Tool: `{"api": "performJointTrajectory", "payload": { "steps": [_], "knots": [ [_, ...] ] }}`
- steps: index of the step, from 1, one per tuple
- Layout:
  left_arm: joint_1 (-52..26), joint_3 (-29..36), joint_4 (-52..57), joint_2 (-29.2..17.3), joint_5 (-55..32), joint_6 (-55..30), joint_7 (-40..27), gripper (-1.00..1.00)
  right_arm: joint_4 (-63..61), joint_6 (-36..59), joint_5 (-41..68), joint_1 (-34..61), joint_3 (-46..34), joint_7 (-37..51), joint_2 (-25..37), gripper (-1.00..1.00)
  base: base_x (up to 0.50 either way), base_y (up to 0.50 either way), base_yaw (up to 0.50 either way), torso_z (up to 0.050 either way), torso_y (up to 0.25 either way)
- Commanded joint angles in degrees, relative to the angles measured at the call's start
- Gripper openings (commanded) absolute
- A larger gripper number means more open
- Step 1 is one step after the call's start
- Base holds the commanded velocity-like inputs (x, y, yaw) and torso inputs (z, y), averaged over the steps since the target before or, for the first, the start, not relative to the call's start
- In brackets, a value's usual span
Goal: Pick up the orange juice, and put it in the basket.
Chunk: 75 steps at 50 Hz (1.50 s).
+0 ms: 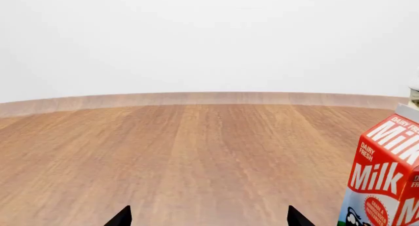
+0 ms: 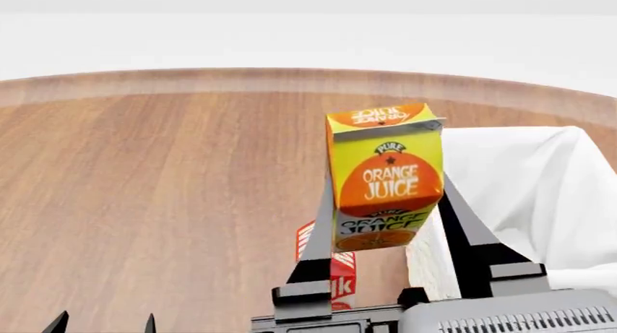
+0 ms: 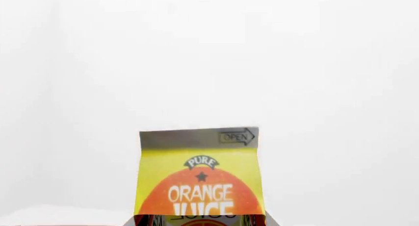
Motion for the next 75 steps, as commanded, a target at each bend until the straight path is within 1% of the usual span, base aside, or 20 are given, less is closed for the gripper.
{"api": "performJointTrajectory", "payload": {
  "steps": [1,17,29,52,75],
  "knots": [
    [0.0,0.2,0.0,-0.1,-0.1,0.1,-0.1,1.00,-1.2,0.7,4.0,4.4,1.6,4.2,3.6,-1.00,0.00,0.00,0.00,0.000,0.000],
    [-0.1,0.4,0.0,-0.3,-0.3,0.1,-0.3,1.00,3.4,-2.1,5.1,5.0,5.4,3.7,5.2,-1.00,0.00,0.00,0.00,0.001,0.001],
    [-0.2,0.6,-0.1,-0.4,-0.4,0.2,-0.5,1.00,7.9,-4.8,3.5,5.2,5.4,2.6,5.1,-1.00,0.00,0.00,0.00,0.000,0.001],
    [-0.3,0.9,-0.1,-0.6,-0.6,0.3,-0.7,1.00,23.2,-10.7,-0.6,7.5,6.3,-0.6,4.5,-1.00,0.00,0.00,0.00,0.000,0.000],
    [-0.3,1.2,-0.1,-0.8,-0.8,0.4,-1.0,1.00,35.4,-18.1,-4.2,6.0,5.6,-2.6,2.2,-1.00,0.00,0.00,0.00,0.000,0.001]
  ]
}}
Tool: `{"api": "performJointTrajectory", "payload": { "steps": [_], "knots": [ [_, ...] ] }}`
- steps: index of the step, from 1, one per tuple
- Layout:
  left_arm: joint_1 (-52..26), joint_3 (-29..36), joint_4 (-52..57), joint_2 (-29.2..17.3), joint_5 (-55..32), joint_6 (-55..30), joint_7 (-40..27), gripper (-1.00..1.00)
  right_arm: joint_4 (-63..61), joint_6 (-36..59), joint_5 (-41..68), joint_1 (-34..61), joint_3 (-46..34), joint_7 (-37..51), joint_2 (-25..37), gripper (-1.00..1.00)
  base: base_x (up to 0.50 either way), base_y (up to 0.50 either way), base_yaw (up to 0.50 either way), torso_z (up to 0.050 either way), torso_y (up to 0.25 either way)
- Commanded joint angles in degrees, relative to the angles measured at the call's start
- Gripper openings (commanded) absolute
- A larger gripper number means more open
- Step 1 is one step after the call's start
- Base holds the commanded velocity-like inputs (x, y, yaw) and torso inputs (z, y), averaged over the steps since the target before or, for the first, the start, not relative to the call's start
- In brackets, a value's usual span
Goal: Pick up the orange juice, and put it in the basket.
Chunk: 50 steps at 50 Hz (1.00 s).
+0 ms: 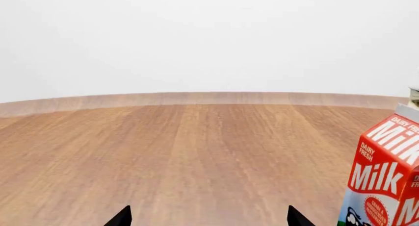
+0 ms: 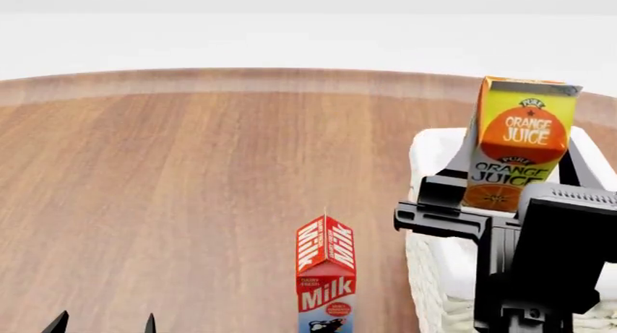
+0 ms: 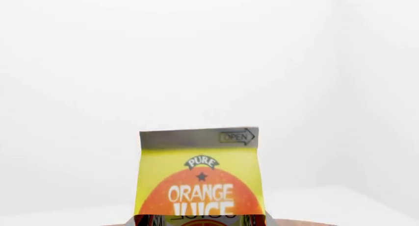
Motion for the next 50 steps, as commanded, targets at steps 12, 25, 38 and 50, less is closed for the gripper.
{"api": "performJointTrajectory", "payload": {
  "steps": [12,25,38,50],
  "knots": [
    [-0.1,0.3,0.0,-0.2,-0.2,0.1,-0.2,1.00,10.0,-5.7,-4.4,0.2,-0.1,-2.1,-2.1,-1.00,0.00,0.00,0.00,0.000,0.000],
    [-0.1,0.5,-0.1,-0.3,-0.3,0.2,-0.4,1.00,17.6,-8.8,-6.3,2.6,-1.0,-3.3,-3.5,-1.00,0.00,0.00,0.00,0.001,0.001],
    [-0.2,0.6,-0.1,-0.4,-0.4,0.2,-0.5,1.00,25.2,-12.2,-7.8,4.6,-1.5,-4.2,-5.0,-1.00,0.00,0.00,0.00,0.000,0.001],
    [-0.2,0.8,-0.1,-0.5,-0.5,0.3,-0.6,1.00,30.1,-14.7,-8.1,5.9,-1.3,-5.1,-5.9,-1.00,0.00,0.00,0.00,0.000,0.001]
  ]
}}
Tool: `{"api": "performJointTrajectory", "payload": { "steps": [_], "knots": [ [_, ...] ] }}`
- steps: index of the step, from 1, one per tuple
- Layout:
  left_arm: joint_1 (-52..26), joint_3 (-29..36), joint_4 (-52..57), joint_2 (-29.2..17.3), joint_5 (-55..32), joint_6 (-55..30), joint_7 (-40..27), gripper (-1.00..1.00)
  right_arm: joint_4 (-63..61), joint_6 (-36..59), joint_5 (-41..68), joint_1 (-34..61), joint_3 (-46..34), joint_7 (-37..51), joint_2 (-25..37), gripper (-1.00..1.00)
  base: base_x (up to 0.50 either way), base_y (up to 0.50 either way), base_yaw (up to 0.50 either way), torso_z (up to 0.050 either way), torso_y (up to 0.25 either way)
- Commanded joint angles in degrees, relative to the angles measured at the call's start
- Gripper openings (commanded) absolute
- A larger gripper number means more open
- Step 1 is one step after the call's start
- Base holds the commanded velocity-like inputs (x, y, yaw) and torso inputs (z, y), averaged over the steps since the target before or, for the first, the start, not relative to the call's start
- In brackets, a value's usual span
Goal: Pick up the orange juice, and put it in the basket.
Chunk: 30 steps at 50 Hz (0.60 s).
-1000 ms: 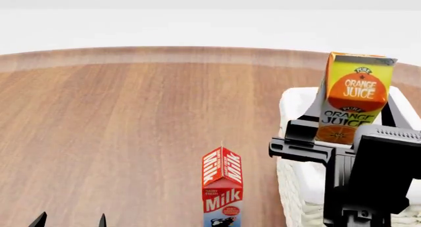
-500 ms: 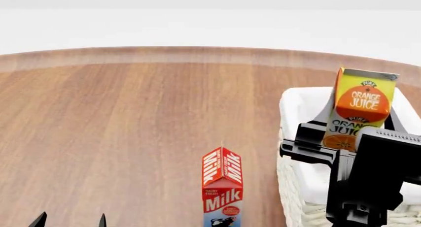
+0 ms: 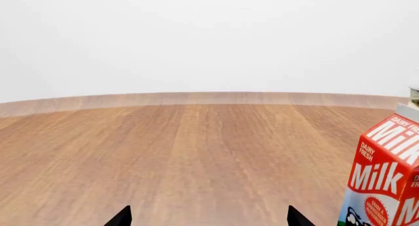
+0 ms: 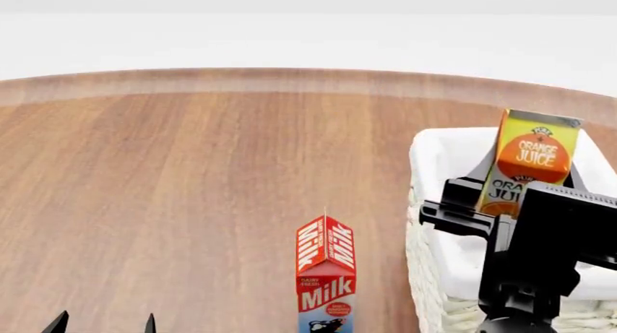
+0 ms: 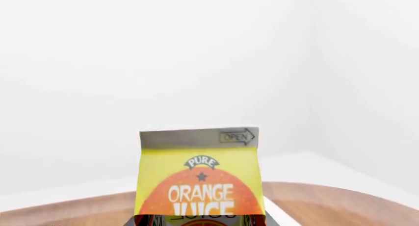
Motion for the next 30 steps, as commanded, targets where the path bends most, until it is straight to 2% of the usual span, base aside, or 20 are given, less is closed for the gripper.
{"api": "performJointTrajectory", "payload": {
  "steps": [1,30],
  "knots": [
    [0.0,0.1,0.0,-0.1,-0.1,0.1,-0.1,1.00,4.1,-2.0,-2.8,1.7,-0.1,-1.2,-0.7,-1.00,0.00,0.00,0.00,0.000,0.000],
    [-0.2,0.5,-0.1,-0.3,-0.3,0.2,-0.4,1.00,12.6,-2.6,-3.7,6.8,-0.9,-2.0,-2.3,-1.00,0.00,0.00,0.00,0.000,0.001]
  ]
}}
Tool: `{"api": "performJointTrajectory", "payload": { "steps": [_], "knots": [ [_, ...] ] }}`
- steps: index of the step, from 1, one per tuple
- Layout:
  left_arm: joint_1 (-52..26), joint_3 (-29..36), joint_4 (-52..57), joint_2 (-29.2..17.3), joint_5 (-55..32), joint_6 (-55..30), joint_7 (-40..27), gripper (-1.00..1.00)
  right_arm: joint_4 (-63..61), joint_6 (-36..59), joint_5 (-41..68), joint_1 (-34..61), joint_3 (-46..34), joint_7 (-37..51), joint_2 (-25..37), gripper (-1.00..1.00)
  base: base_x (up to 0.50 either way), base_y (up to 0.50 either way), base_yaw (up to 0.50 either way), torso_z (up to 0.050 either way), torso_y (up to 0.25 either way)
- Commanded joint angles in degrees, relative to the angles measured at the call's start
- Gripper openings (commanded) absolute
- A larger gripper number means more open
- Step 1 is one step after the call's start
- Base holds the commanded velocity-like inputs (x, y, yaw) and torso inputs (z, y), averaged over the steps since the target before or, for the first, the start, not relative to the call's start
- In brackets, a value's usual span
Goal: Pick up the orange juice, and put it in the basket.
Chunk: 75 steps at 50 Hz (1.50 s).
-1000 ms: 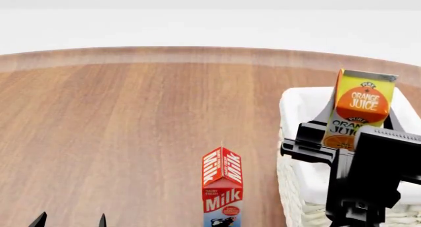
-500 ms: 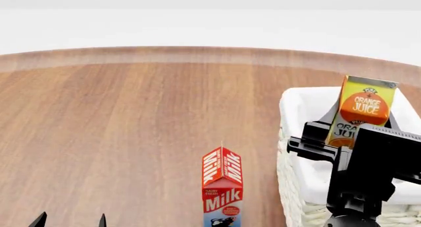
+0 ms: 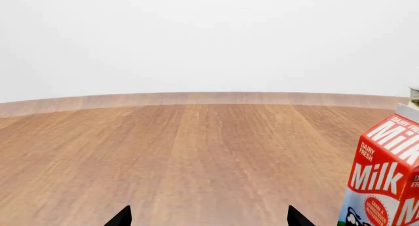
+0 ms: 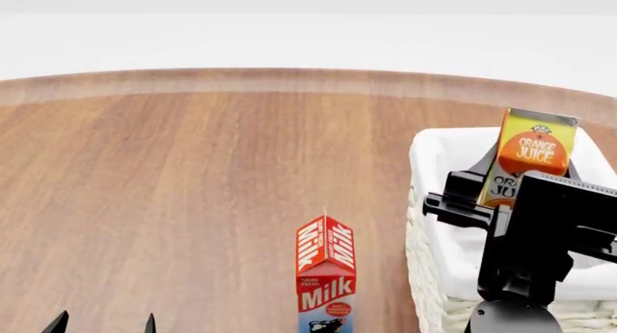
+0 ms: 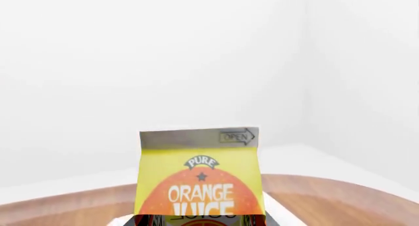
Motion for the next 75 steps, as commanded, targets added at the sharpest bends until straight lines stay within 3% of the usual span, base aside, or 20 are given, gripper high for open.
{"api": "performJointTrajectory", "payload": {
  "steps": [1,75],
  "knots": [
    [0.0,0.1,0.0,-0.1,-0.1,0.1,-0.1,1.00,3.8,-0.1,-2.7,3.0,-0.3,-0.8,-0.6,-1.00,0.00,0.00,0.00,0.000,0.000],
    [-0.3,1.0,-0.1,-0.7,-0.7,0.4,-0.8,1.00,24.7,-8.8,-4.6,8.7,-0.3,-1.5,-4.0,-1.00,0.00,0.00,0.00,0.000,0.001]
  ]
}}
